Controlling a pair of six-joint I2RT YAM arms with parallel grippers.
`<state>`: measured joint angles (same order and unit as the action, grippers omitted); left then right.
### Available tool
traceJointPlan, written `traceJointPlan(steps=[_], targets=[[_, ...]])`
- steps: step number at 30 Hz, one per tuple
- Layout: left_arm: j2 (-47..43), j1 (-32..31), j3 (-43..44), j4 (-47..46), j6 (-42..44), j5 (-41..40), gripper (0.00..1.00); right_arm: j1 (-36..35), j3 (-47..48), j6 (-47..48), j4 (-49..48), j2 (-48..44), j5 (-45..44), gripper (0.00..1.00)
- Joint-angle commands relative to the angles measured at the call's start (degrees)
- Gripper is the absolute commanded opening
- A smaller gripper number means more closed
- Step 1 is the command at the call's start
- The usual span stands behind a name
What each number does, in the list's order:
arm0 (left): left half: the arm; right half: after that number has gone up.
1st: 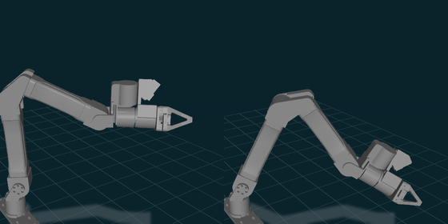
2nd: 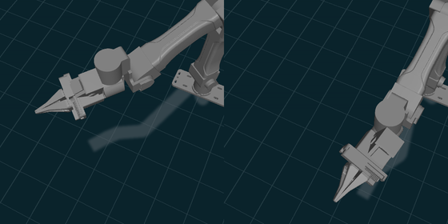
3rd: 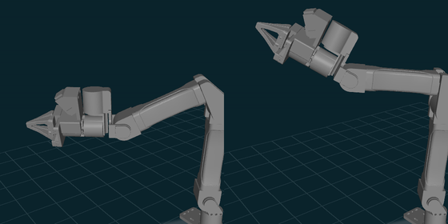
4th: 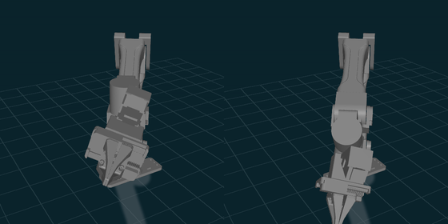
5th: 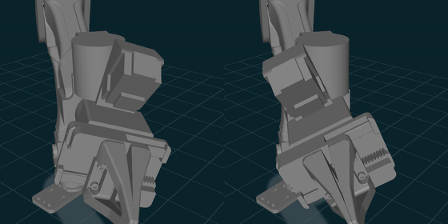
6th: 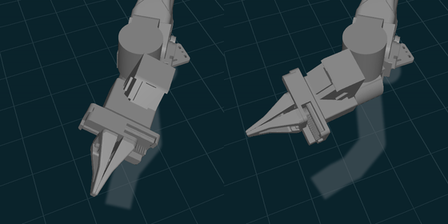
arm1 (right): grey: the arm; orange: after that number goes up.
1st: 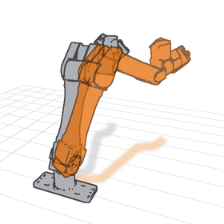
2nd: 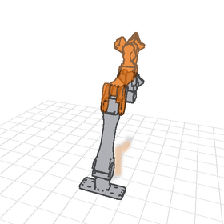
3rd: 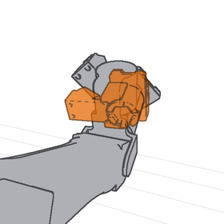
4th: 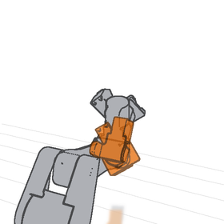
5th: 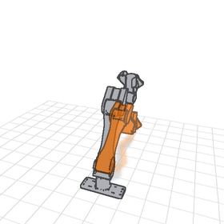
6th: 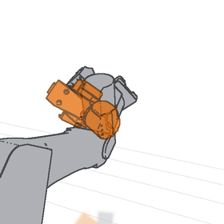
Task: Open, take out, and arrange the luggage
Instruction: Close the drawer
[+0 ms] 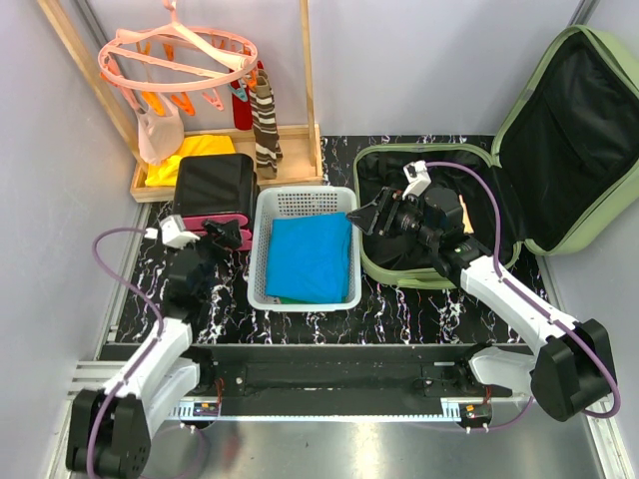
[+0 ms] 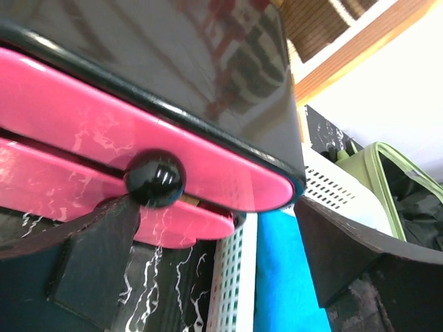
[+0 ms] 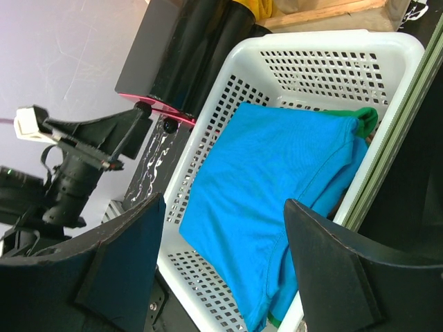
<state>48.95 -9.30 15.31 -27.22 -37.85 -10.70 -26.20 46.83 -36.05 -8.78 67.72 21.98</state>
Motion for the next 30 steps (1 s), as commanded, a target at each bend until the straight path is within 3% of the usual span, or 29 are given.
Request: traceJointPlan(steps=[1,6,9,16,24,30], targets=[[-10.59,0.25,-3.26,3.92,3.56,-0.37,0.99,0.18,0.11,0.72,-2.83,-0.93,0.0,0.79],[-18.71,0.51,-5.82,17.6,0.94,-10.47,0.94,0.18,-0.77,0.46,-3.44,-1.28,-0.01,0.79],[-18.63,2.08,-6.96,21.5,-3.97,-11.28,0.88,0.18,-0.77,0.46,-3.53,-1.36,0.61,0.79],[-9.41,6.13,-6.88,16.33,-6.28,-5.39,0.79,0.18,-1.65,0.63,-2.92,-3.47,-0.18,0.79],[3.15,9.21,-3.1,8.86,-4.87,-1.7,0.77,0.18,-1.83,1.25,-1.77,-4.97,-1.41,0.79],[6.59,10.53,-2.48,4.55,-4.61,-1.43,0.76,0.18,-1.48,1.86,-1.16,-5.15,-1.94,0.79]])
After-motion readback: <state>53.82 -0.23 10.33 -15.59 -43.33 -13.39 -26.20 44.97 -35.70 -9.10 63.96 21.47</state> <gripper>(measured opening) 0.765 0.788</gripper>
